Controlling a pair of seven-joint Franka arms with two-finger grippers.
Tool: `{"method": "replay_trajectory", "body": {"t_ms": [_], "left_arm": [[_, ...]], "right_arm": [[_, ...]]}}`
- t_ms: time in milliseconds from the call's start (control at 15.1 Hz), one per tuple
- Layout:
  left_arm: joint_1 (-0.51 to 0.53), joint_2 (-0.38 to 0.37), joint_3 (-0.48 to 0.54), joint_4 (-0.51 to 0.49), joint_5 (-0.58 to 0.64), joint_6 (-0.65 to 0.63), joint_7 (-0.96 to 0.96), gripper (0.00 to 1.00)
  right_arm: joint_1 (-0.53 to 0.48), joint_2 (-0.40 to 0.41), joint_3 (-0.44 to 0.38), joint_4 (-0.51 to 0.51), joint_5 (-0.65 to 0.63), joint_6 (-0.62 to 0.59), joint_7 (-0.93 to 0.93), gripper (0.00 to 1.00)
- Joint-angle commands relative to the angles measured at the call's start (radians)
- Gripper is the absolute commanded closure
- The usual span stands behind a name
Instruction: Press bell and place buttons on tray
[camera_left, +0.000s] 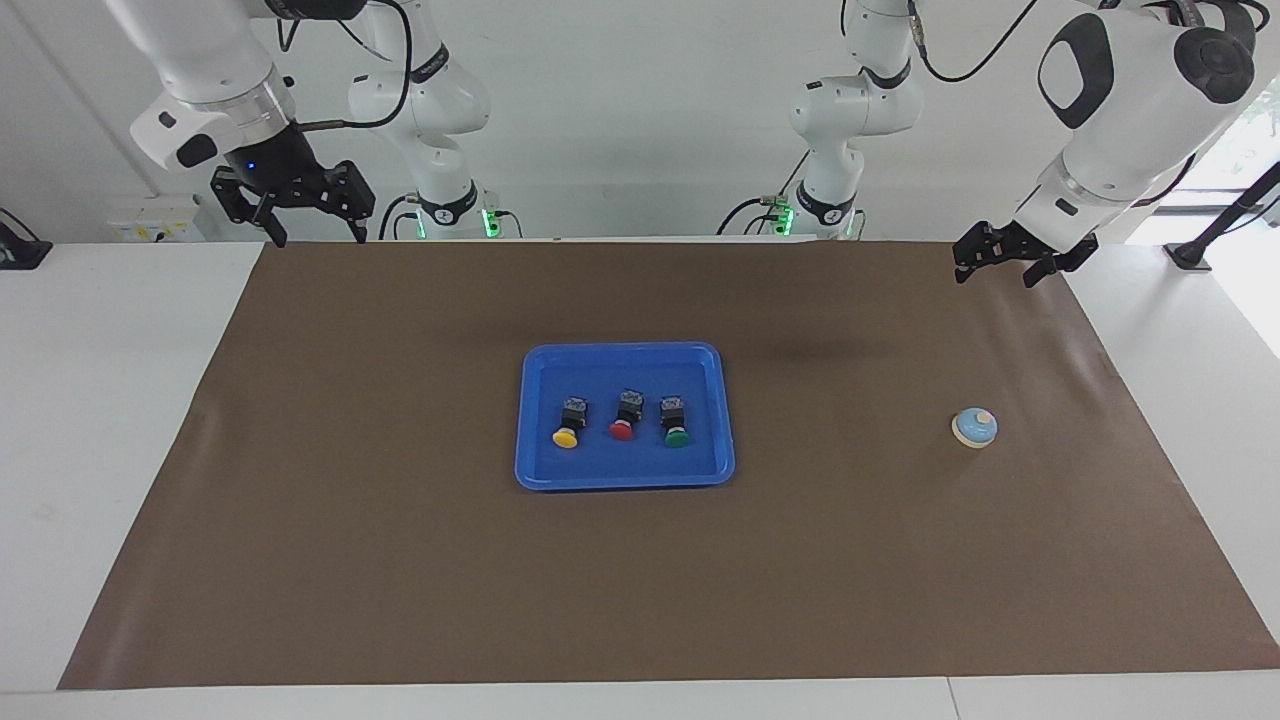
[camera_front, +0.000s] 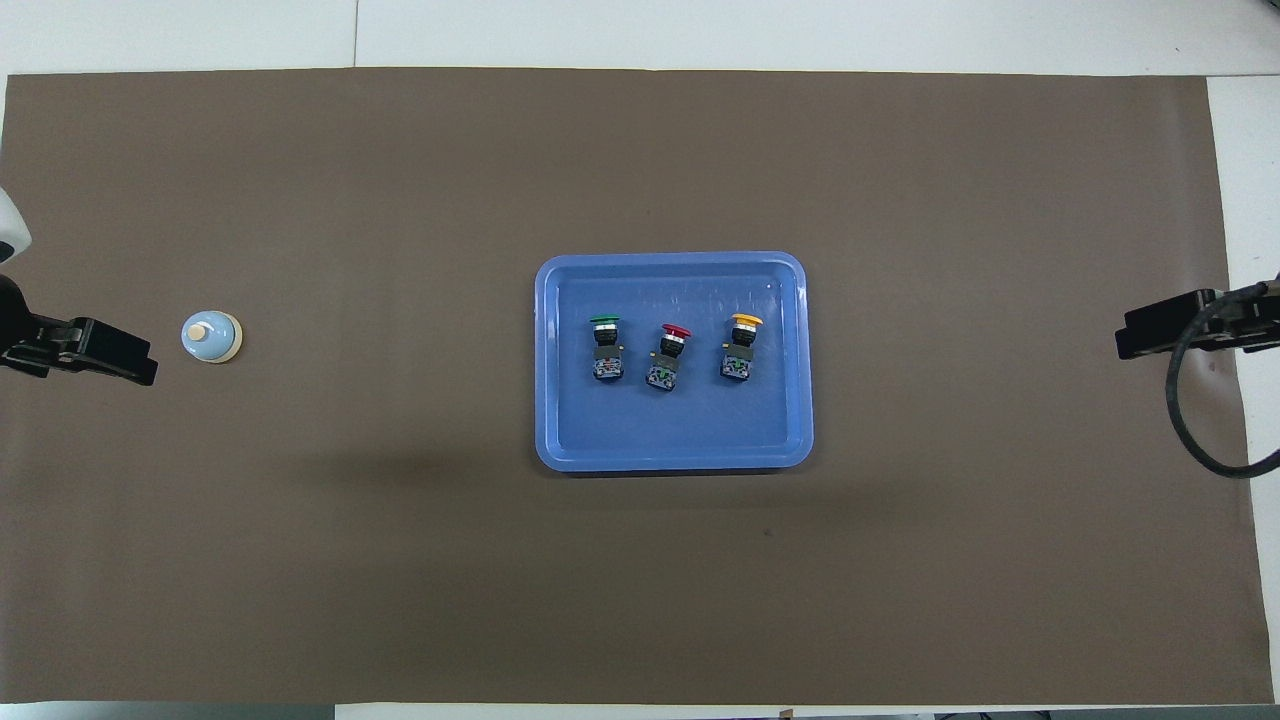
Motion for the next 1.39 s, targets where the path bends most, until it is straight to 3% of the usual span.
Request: {"method": "replay_trajectory", "body": {"t_ms": [0, 596, 993, 1324], "left_arm": [[-0.018, -0.017, 0.012, -0.019, 0.003, 0.014, -0.014, 0.0], [-0.02, -0.017, 0.014, -0.019, 0.003, 0.016, -0.014, 0.0], [-0.02, -0.017, 0.014, -0.019, 0.003, 0.017, -0.014, 0.0], [-0.02, -0.017, 0.014, -0.019, 0.003, 0.019, -0.014, 0.0]], "right_arm": [[-0.001, 0.04, -0.004, 0.02, 0.02, 0.004, -0.023, 0.0], [-0.001, 0.042, -0.006, -0.031, 0.01, 0.034, -0.003, 0.0], [0.0, 0.053, -0.004, -0.013, -0.034, 0.122, -0.011, 0.0], [-0.003, 0.054, -0.003, 0.026, -0.025, 0.087, -0.011, 0.0]]}}
